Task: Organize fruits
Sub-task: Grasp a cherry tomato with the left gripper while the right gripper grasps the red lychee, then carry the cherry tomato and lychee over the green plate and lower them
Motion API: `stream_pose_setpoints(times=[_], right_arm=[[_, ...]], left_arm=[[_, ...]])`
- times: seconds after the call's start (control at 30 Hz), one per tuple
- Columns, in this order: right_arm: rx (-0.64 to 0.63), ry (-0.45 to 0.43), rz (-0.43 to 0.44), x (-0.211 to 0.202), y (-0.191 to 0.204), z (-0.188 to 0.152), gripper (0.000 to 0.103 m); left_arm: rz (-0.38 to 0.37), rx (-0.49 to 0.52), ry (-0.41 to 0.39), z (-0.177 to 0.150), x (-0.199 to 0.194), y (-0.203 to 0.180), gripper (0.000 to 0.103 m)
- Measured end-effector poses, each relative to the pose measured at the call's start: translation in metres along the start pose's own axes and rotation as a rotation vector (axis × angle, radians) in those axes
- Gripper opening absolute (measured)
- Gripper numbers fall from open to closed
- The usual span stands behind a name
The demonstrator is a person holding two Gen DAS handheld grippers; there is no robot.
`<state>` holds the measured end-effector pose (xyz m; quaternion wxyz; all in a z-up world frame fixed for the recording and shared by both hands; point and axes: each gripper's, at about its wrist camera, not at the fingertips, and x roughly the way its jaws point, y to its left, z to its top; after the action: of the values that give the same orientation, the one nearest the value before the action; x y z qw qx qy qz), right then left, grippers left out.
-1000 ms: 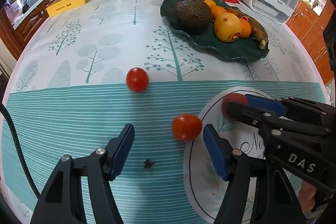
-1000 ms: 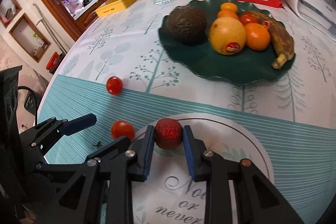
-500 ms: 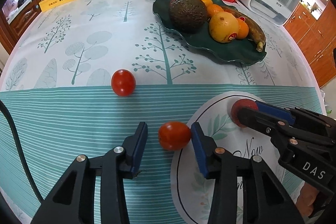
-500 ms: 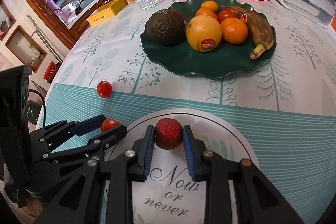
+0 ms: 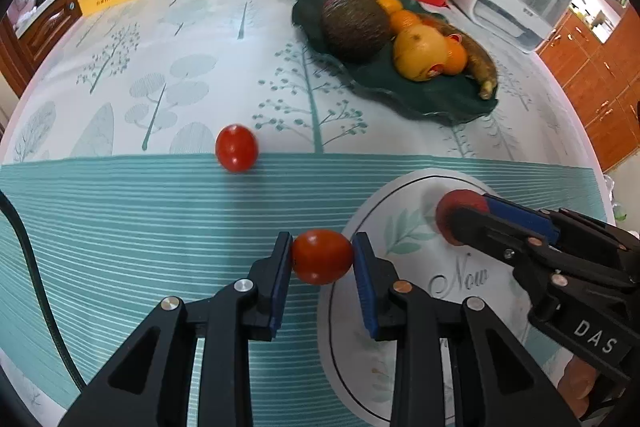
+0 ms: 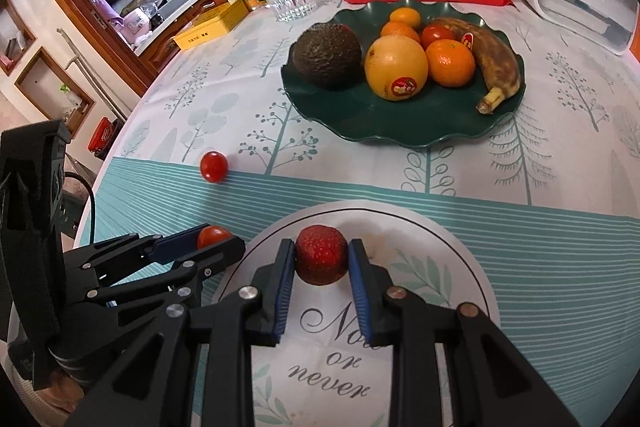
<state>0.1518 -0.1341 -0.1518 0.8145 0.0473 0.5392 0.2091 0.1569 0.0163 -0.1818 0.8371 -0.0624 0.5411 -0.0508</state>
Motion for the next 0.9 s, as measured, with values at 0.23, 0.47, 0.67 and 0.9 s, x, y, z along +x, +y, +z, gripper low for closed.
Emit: stream_pose_setpoints(times=[0.23,0.47,0.67,0.9], right_arm=[[-0.006,0.001,0.007,-0.022,0.001,0.011,0.027],[-0.045,-0.067,-0.015,-0.065,-0.006,0.056,0.027],[-0.067,-0.116,-0.070,-0.090,-0.015,0.109,0.027],[-0.075,-0.127,-0.108,-0.088,-0.028,0.159,0.027]], left_arm=[[0.019,0.074,-0.009,0.017,-0.026,-0.021,0.029],[0.029,0.150,-0.060,0.071,-0.059,-0.034,0.029],[0.070,0.205,-0.112,0.129,-0.075,-0.045,0.029],[0.099,0.256,-0.150,0.195,-0.071,-0.060,0.029]])
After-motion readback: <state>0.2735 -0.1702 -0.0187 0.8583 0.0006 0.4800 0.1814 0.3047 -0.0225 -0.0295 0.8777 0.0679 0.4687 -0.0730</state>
